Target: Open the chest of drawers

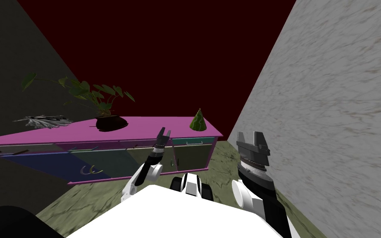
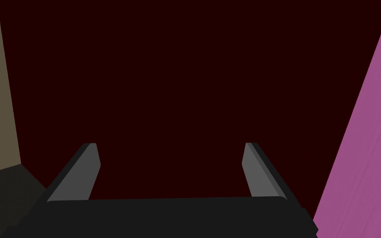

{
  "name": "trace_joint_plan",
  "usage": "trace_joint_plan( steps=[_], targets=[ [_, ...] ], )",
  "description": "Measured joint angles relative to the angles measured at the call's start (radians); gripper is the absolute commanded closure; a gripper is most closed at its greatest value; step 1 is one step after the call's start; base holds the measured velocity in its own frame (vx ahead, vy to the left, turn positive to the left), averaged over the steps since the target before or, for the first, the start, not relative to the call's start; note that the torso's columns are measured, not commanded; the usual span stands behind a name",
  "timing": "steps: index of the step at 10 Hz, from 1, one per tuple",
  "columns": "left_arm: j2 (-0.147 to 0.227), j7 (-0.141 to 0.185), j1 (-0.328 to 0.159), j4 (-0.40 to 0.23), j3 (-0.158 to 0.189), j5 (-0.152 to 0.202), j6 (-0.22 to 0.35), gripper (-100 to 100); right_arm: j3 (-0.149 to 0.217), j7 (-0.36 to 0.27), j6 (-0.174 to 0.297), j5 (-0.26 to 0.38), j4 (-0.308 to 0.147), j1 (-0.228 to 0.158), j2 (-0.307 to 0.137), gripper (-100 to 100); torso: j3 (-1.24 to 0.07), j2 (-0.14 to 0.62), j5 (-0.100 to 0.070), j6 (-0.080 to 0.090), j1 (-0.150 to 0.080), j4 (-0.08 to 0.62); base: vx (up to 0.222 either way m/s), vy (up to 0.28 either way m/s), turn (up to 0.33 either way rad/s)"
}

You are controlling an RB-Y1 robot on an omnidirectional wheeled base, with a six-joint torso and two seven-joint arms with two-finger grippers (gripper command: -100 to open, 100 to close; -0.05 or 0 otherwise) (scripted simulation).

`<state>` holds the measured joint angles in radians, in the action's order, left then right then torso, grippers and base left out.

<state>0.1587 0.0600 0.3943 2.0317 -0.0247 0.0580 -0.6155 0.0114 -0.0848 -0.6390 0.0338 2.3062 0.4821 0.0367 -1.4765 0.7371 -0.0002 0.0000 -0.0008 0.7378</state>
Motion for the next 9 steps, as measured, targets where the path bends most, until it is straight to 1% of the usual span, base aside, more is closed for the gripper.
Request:
trace_joint_plan(
  steps=[4,6,7,9],
  targets=[
    [-0.001,0.01,-0.039,-0.126,0.012,-0.002,-0.097,-100,0.0,0.0,0.0,0.0,0.0,0.0,0.0,0,0.001,0.002,0.0,0.0,0.001,0.001,0.009,-0.109,0.042],
    [-0.001,0.014,-0.04,-0.169,0.013,-0.003,-0.131,-100,0.0,0.0,0.0,0.0,0.0,0.0,0.0,0,0.0,0.001,0.001,0.0,0.002,0.0,0.016,-0.088,0.043],
    [-0.002,0.015,-0.048,-0.201,0.015,-0.004,-0.157,-100,0.0,0.0,0.0,0.0,0.0,0.0,0.0,0,0.0,0.0,0.0,0.0,0.0,0.0,0.015,-0.075,0.02],
    [-0.001,0.018,-0.065,-0.258,0.019,-0.004,-0.191,-100,0.0,0.0,0.0,0.0,0.0,0.0,0.0,0,0.001,0.001,0.0,0.0,0.001,0.0,0.014,-0.087,0.044]
  ],
)
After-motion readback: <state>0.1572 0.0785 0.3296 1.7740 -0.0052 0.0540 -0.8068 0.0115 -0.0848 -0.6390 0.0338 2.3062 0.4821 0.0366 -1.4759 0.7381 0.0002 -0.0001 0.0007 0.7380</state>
